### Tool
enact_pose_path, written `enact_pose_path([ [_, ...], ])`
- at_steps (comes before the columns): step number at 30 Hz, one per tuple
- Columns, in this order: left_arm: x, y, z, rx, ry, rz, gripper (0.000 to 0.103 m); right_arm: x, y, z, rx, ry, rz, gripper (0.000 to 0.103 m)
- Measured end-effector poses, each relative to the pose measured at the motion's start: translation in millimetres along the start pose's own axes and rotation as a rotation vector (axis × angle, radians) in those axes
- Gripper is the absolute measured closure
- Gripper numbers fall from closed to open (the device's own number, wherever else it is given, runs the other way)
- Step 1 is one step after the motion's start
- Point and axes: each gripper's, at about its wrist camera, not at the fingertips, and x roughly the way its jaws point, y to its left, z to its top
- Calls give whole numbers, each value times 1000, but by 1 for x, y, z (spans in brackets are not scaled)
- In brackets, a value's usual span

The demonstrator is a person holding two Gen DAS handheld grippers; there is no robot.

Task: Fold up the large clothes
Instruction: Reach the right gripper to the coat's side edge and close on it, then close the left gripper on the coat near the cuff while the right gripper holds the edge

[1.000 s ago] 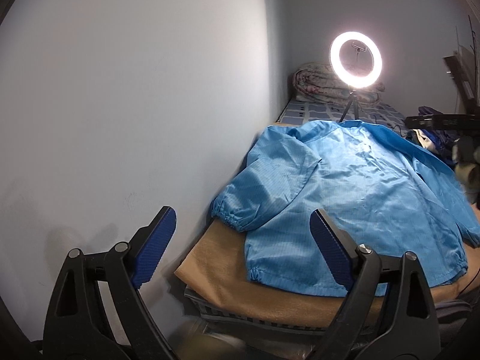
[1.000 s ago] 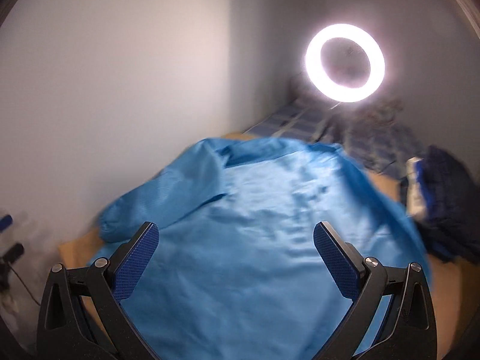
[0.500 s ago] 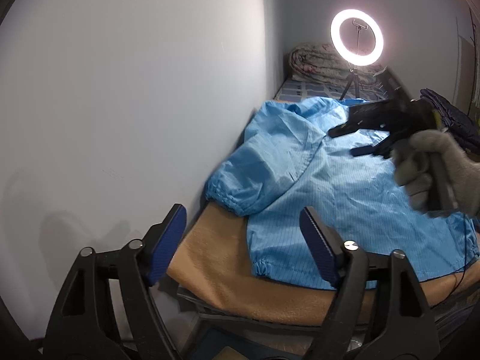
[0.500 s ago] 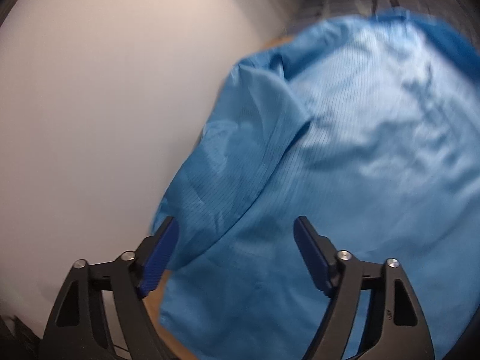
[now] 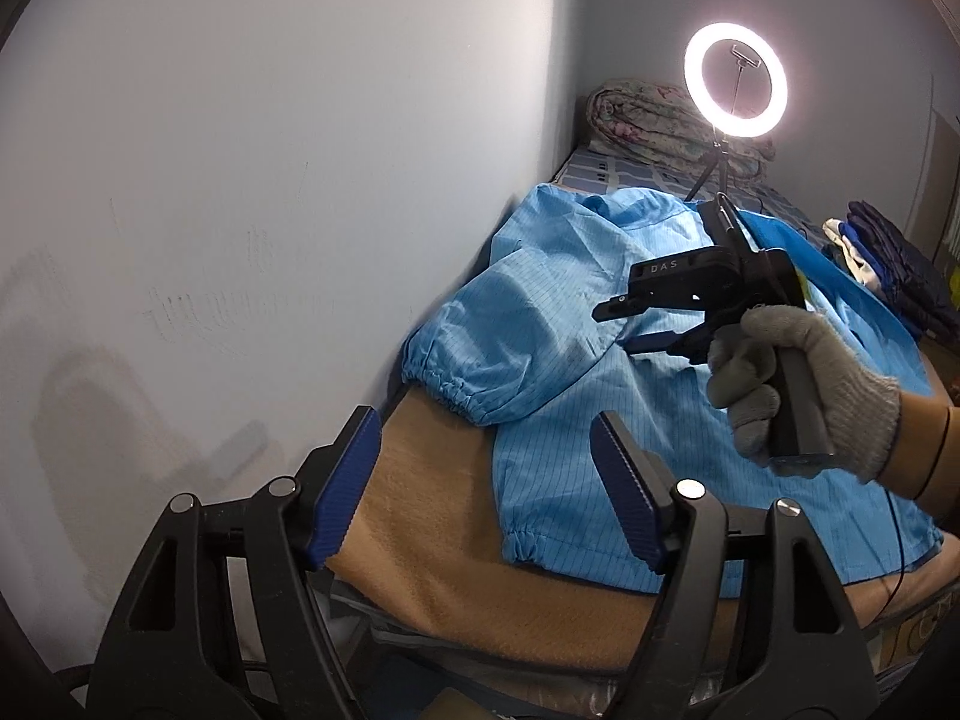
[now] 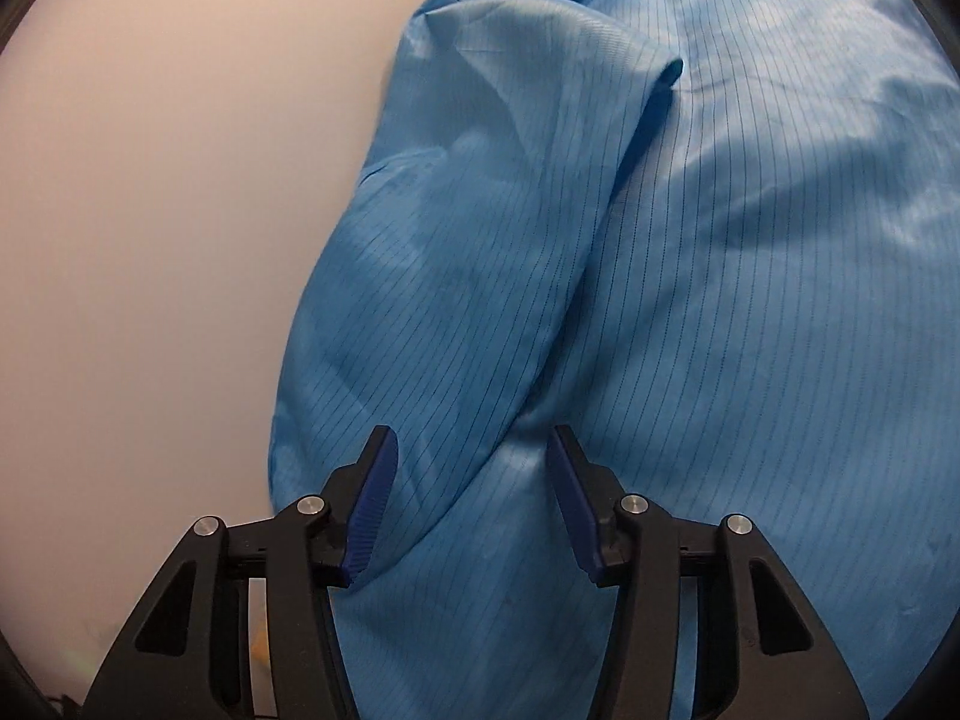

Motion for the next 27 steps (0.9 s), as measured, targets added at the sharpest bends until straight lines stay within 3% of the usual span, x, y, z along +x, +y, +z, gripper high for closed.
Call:
enact_pose_path([
  [4, 2, -1, -2, 1, 7, -5, 28, 4, -2, 7, 28, -23, 30, 53],
  [6, 3, -1, -3, 3, 12, -2, 28, 13, -2, 11, 40, -22, 50, 67],
  [8, 2, 0, -4, -1, 15, -3, 28, 26, 4, 14, 47, 0, 69, 89],
  [11, 0, 1, -4, -11, 10, -1, 28, 34, 14, 13, 5, 23, 31, 100],
  [18, -2, 8, 0, -50, 5, -13, 28, 6, 34, 19, -159, 22, -85, 103],
  [23, 4, -1, 1, -31, 14, -59, 28, -24, 19, 27, -143, 31, -95, 103],
  [27, 21, -10, 3, -54, 47, -129, 37, -34, 6, 20, -179, 57, -133, 103],
])
